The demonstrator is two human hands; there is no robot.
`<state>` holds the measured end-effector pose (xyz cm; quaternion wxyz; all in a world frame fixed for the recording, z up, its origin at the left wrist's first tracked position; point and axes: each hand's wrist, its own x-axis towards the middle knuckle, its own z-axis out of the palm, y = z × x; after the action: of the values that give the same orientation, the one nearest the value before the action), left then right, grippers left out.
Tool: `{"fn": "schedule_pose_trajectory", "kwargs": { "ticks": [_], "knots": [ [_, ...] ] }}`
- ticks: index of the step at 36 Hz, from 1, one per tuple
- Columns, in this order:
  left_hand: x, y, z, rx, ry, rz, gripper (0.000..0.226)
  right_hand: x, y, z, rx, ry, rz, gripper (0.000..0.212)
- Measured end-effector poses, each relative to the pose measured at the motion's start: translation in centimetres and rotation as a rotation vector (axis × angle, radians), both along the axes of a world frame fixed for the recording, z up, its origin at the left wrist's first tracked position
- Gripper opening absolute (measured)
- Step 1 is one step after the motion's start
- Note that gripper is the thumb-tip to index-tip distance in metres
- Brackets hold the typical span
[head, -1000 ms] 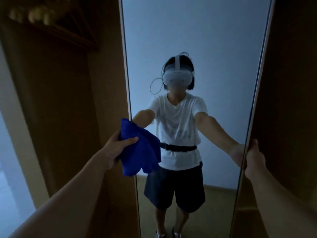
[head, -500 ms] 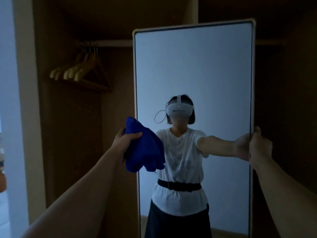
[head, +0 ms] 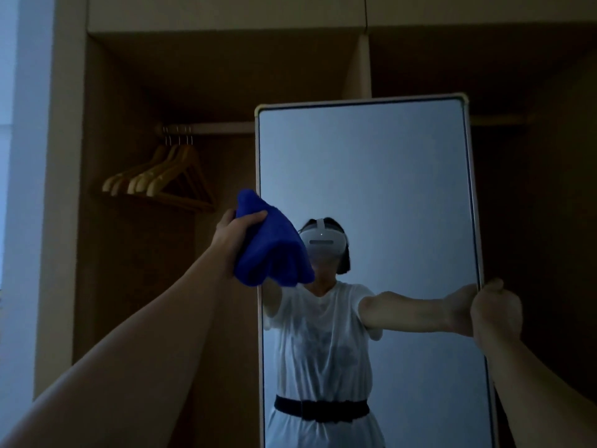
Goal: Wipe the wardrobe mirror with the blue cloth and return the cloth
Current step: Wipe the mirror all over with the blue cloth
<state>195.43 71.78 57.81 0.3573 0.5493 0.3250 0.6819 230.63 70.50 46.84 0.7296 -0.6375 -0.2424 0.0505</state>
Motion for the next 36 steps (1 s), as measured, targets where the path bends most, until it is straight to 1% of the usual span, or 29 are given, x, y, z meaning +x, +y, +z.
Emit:
{"fn": "schedule_pose_trajectory", "kwargs": {
  "ticks": [2, 6, 13, 16, 20, 22, 27, 30, 33, 36],
  "knots": [
    [0.1, -0.1, 1.5, 0.016, 0.001, -0.012, 0.045, 0.0, 0.1, 0.2, -0.013, -0.015, -0.009, 0.055],
    [0.2, -0.1, 4.1, 0.063, 0.002, -0.009, 0.040, 0.1, 0.6, 0.4, -0.011, -0.013, -0.011, 0.054],
    [0.9, 0.3, 8.0, 0.090, 0.014, 0.122, 0.047, 0.1, 1.6, 0.2, 0.004, -0.027, -0.007, 0.053],
    [1.5, 0.1, 9.6, 0.126, -0.021, 0.142, 0.043, 0.3, 1.8, 0.2, -0.032, -0.027, 0.013, 0.054],
    [2.3, -0.8, 12.1, 0.134, -0.124, 0.097, 0.026, 0.8, 2.2, 0.6, -0.066, -0.072, 0.059, 0.051],
    [2.5, -0.9, 12.8, 0.129, -0.142, 0.087, 0.031, 1.1, 2.5, 0.6, -0.075, -0.068, 0.066, 0.051],
    [2.4, -0.6, 12.7, 0.133, -0.086, 0.112, 0.032, 1.7, 2.9, 0.9, -0.058, -0.057, 0.028, 0.054],
    [2.1, -0.7, 11.9, 0.137, -0.061, 0.126, 0.041, 1.5, 2.9, 0.7, -0.053, -0.081, 0.030, 0.052],
    [2.0, -0.8, 10.0, 0.130, -0.054, 0.124, 0.038, 0.9, 2.6, 0.1, -0.057, -0.081, 0.019, 0.053],
    [1.8, -0.5, 7.2, 0.090, -0.006, 0.156, 0.046, 0.5, 1.9, 0.0, -0.051, -0.055, -0.012, 0.056]
  ]
}}
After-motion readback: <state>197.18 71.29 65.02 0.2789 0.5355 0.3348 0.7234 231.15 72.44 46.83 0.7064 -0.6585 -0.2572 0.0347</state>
